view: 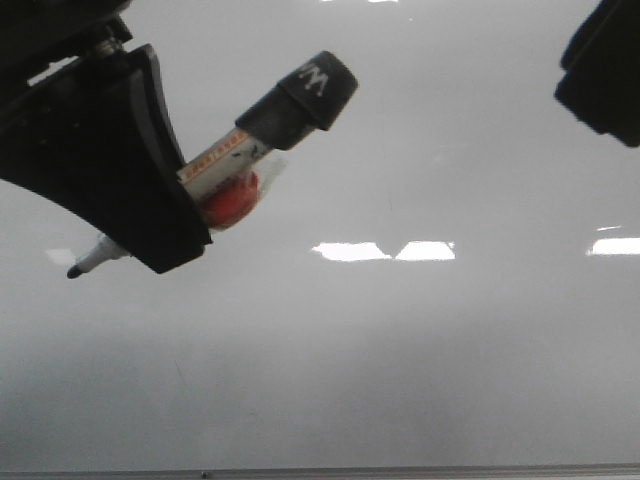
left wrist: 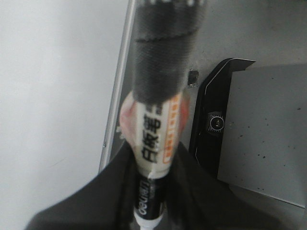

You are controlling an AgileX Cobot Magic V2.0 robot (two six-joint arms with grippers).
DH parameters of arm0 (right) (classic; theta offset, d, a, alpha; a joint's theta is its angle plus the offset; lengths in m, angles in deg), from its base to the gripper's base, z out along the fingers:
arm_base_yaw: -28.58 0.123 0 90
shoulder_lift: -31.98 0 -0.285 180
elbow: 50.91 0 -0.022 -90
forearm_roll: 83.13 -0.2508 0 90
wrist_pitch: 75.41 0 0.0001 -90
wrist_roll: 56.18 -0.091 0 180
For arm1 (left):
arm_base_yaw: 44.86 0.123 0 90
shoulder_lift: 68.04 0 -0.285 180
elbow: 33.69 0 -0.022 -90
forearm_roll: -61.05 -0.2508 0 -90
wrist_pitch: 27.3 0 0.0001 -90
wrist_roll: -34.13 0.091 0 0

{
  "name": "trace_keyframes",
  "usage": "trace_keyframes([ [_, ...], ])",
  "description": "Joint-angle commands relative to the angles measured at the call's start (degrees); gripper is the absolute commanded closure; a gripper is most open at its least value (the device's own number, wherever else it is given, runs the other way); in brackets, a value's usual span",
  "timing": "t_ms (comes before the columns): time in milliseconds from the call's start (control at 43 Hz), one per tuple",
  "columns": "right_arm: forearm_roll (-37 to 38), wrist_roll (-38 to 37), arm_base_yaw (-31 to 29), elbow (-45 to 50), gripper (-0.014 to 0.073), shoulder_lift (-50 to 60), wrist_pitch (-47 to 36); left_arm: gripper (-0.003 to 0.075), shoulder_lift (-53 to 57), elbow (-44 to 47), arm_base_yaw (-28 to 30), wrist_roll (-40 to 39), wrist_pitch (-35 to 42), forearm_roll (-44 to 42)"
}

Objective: Write number 8 on whiteboard

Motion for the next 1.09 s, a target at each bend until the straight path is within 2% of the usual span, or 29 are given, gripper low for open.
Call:
trace_keyframes([
  [0, -2.58, 4.05, 5.03, -2.86, 0.002, -0.99, -1.21, 0.0741, 1.94, -1.87, -2.32, 0.16, 1.96, 1.49],
  [140, -3.0, 4.22, 12.95, -5.67, 0.0106, -4.95, -1.59, 0.0741, 1.94, -1.87, -3.81, 0.16, 2.01, 1.49],
  [279, -4.74, 4.22, 16.32, -7.66, 0.0113, -8.43, -3.17, 0.0741, 1.94, -1.87, -3.81, 0.16, 2.01, 1.49],
  [628, -9.1, 4.22, 16.51, -7.82, 0.0259, -10.82, -5.62, 0.0741, 1.94, -1.87, -3.81, 0.16, 2.73, 1.75],
  [837, -9.17, 4.22, 16.51, -7.82, 0.033, -10.82, -6.23, 0.0741, 1.94, -1.87, -3.81, 0.16, 3.72, 1.86],
  [1070, -9.17, 4.22, 16.51, -7.82, 0.0484, -10.82, -6.43, 0.0737, 1.94, -1.87, -3.81, 0.16, 3.83, 1.95],
])
